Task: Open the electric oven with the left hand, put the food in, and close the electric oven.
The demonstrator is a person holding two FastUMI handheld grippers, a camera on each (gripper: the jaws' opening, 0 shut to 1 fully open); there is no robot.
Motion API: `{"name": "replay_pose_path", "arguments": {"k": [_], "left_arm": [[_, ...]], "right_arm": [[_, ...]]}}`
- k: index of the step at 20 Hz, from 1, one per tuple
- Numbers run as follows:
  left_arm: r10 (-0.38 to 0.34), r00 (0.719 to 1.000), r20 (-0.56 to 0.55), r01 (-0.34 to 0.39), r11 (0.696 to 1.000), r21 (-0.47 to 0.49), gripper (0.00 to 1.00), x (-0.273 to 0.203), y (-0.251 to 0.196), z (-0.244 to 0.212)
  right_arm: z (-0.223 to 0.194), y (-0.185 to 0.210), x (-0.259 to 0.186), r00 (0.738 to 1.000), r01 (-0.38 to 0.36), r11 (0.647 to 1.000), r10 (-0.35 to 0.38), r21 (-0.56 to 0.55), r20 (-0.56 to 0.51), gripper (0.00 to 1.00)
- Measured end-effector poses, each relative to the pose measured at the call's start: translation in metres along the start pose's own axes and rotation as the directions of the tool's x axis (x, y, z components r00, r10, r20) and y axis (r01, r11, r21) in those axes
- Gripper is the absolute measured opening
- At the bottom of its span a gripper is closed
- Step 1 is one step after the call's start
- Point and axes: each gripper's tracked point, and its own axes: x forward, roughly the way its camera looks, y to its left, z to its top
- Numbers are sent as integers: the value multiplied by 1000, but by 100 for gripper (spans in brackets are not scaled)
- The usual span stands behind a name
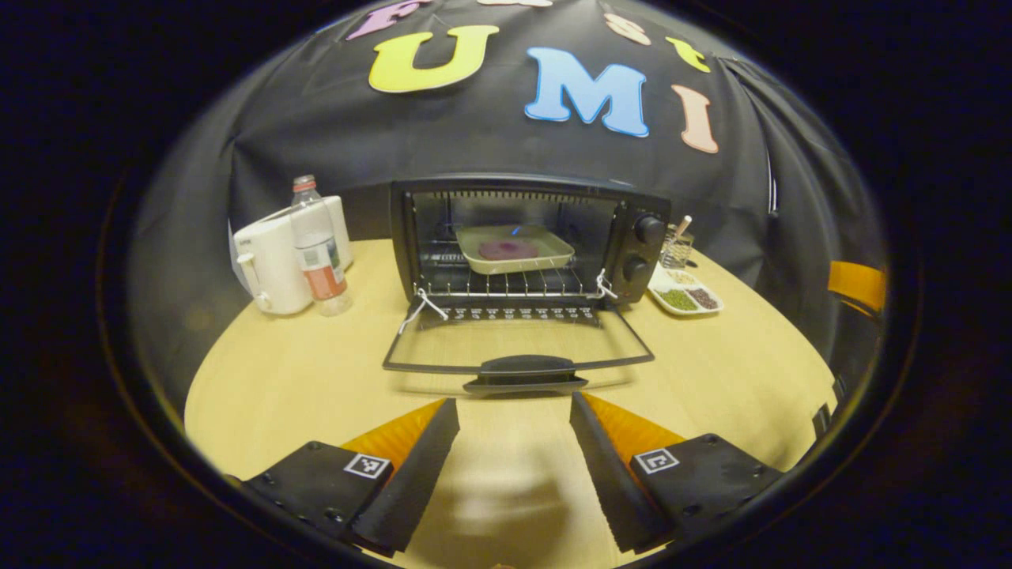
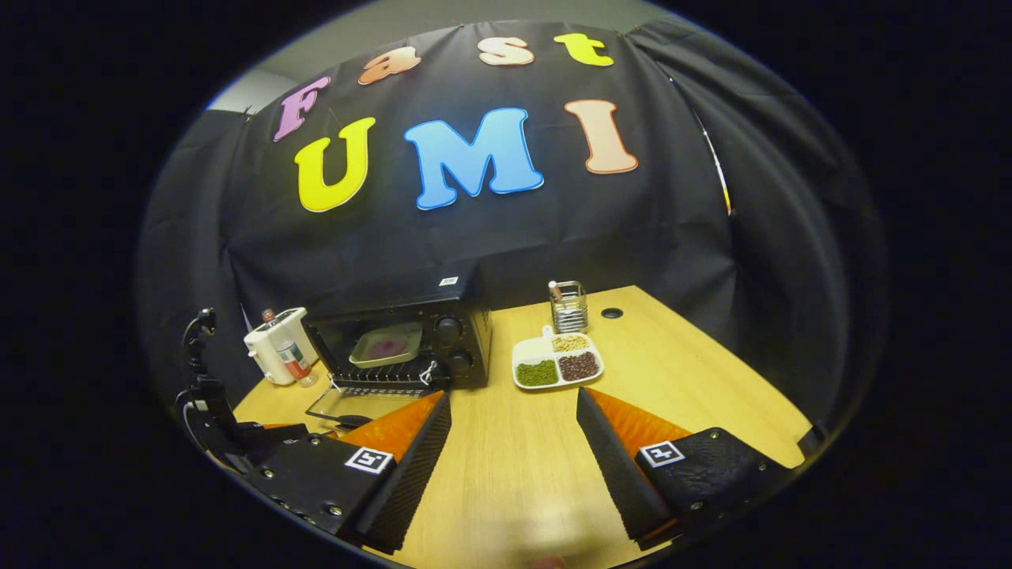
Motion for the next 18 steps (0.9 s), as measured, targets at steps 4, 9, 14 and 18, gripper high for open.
{"name": "replay_pose_path", "arguments": {"k": [4, 9, 14, 18], "left_arm": [[-14, 997, -70, 14, 1000, -1, 96, 28, -4, -14], [-22, 994, -105, 21, 1000, -13, 100, 55, -9, -23], [8, 997, -74, -6, 1000, 21, 96, 65, -5, -24], [19, 998, -64, -18, 1000, 5, 96, 64, -4, -20]], "right_arm": [[13, -18, -18, 996, 78, 992, -72, -103, 60, 98], [16, -33, -30, 989, 138, 986, -131, -96, 73, 98], [14, -46, -36, 983, 175, 982, -170, -71, 67, 98], [10, -46, -34, 985, 165, 984, -161, -68, 57, 98]]}}
